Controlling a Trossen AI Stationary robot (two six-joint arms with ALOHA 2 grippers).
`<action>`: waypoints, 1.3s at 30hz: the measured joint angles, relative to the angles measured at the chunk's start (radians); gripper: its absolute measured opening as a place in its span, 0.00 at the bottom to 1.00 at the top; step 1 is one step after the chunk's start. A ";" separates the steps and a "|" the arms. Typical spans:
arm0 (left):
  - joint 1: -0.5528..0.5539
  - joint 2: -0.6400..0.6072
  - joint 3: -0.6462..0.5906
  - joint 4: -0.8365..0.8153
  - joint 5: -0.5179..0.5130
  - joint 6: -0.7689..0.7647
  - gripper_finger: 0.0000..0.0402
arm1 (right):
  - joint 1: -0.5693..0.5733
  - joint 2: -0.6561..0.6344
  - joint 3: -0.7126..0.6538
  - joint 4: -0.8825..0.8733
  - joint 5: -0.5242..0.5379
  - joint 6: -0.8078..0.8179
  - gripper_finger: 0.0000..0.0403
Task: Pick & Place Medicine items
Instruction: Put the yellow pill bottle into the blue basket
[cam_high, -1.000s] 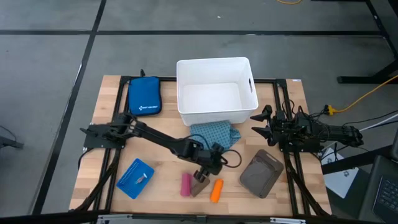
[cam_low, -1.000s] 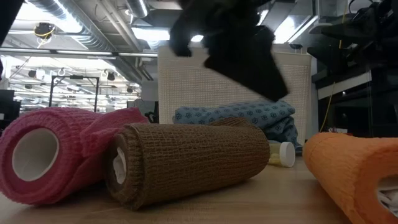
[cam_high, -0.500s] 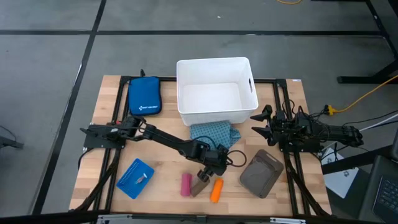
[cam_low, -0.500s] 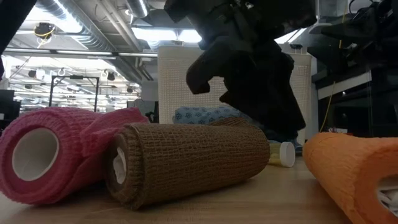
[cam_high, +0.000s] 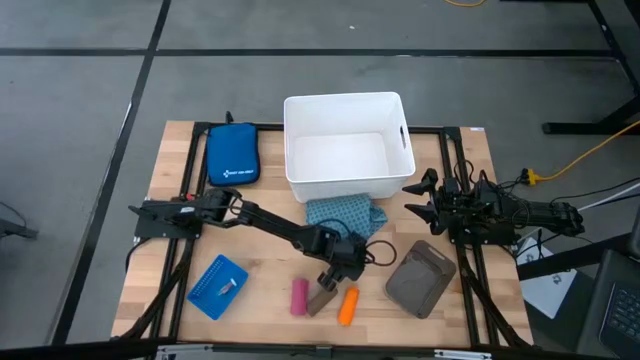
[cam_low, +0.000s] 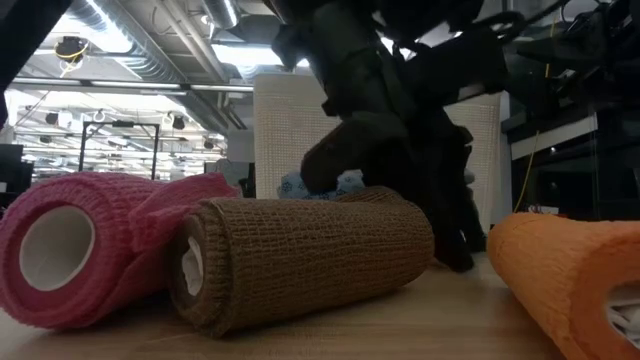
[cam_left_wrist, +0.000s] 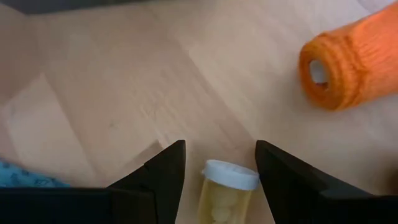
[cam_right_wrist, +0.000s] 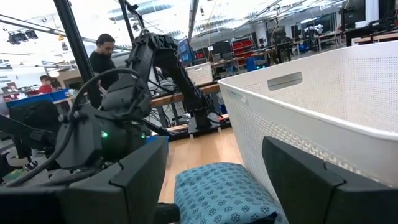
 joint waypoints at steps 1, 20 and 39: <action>0.002 0.008 0.001 0.000 0.000 -0.001 0.48 | 0.000 0.000 0.000 -0.002 0.000 0.000 0.66; 0.006 0.017 0.002 -0.079 -0.003 -0.052 0.36 | 0.000 0.000 0.000 -0.006 0.007 0.000 0.66; -0.009 -0.067 -0.008 -0.158 -0.025 -0.066 0.28 | 0.000 0.000 0.000 -0.006 0.007 0.000 0.66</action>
